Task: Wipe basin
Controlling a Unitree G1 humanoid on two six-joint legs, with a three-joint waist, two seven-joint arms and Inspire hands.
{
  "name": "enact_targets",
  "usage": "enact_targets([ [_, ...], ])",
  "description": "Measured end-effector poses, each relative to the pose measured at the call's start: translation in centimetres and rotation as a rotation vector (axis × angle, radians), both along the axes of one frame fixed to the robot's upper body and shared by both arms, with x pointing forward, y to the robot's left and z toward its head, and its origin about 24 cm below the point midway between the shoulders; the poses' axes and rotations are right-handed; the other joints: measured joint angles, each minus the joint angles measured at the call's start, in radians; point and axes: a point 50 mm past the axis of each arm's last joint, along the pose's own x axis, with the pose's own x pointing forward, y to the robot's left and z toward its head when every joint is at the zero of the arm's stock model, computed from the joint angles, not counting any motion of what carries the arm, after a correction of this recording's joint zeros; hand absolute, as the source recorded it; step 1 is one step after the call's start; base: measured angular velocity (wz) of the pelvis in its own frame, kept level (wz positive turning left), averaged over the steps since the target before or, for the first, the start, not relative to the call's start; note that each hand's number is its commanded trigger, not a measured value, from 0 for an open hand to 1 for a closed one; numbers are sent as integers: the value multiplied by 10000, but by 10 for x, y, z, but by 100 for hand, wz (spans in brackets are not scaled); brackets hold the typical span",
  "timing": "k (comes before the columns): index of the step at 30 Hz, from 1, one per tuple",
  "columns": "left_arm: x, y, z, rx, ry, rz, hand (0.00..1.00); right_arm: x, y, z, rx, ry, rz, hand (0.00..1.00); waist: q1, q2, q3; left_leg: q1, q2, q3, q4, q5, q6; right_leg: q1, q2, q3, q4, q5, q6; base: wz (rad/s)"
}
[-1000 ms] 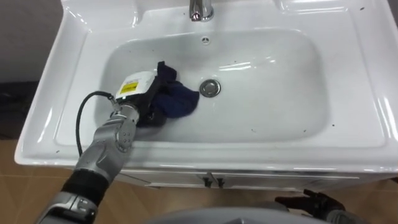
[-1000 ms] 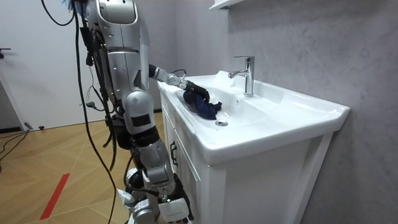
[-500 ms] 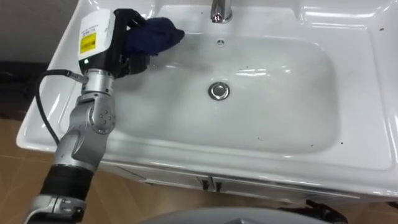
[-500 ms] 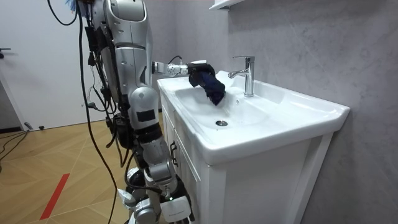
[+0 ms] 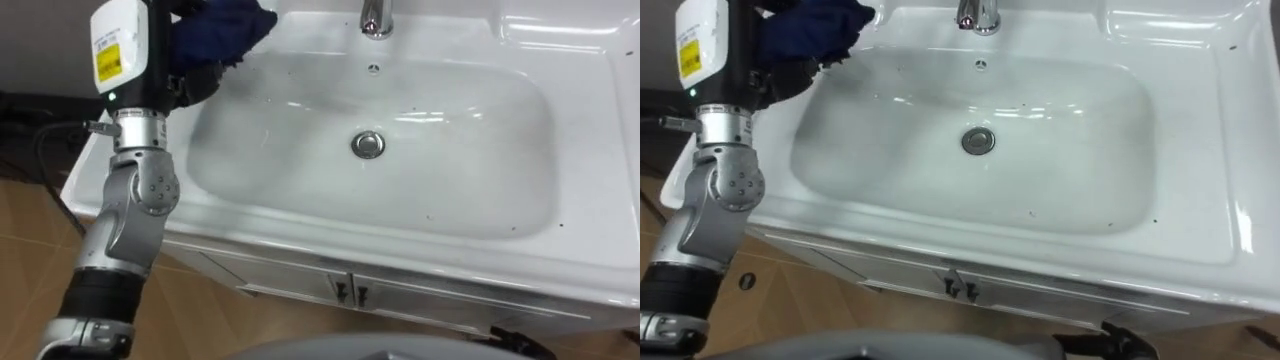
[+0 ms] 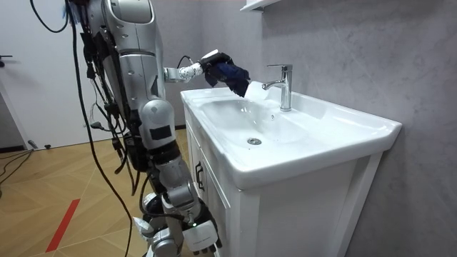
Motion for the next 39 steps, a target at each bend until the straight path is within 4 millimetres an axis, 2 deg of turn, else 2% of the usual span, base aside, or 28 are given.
enact_targets([
  [5,-13,16,-13,-248,578,787,100,-1,1,-1,-35,111,30,0,0,9,-3,-50,1,-8,26,-1,-1,-5,10,1,-9,0,0,1],
  [9,-18,30,-13,-265,628,1479,100,-6,1,-1,-81,318,-67,0,52,32,-5,-27,-18,-53,10,-2,-1,40,11,18,-21,1,0,2],
  [13,-20,39,-14,-444,746,2005,100,-9,-1,-1,-86,452,-108,0,80,89,28,54,-40,-53,-4,-4,-1,176,10,27,-153,7,9,-1],
  [17,-22,41,-16,-590,908,2245,100,-11,-3,0,-118,599,-166,0,262,166,42,93,-42,-59,-12,-5,-1,194,18,126,-163,7,9,-4],
  [22,-27,43,-22,-567,1203,2363,100,-9,-4,0,-198,550,-171,0,271,161,62,225,-42,-113,-98,-5,-1,298,29,134,-155,7,9,0],
  [23,-28,44,-26,-565,1360,2403,100,-10,-3,0,-196,582,-166,0,267,144,82,276,-43,-113,-103,-7,-1,340,28,126,-157,7,9,0],
  [29,-33,51,-45,-530,2415,2835,100,-8,-3,0,-199,558,-81,0,265,151,88,239,-47,-116,-71,-7,-1,326,20,121,-164,5,11,0],
  [39,-34,52,-47,-521,2548,2918,100,-8,-3,0,-207,542,-64,0,260,178,60,247,-54,-138,-52,-6,-1,323,18,127,-144,8,26,0],
])
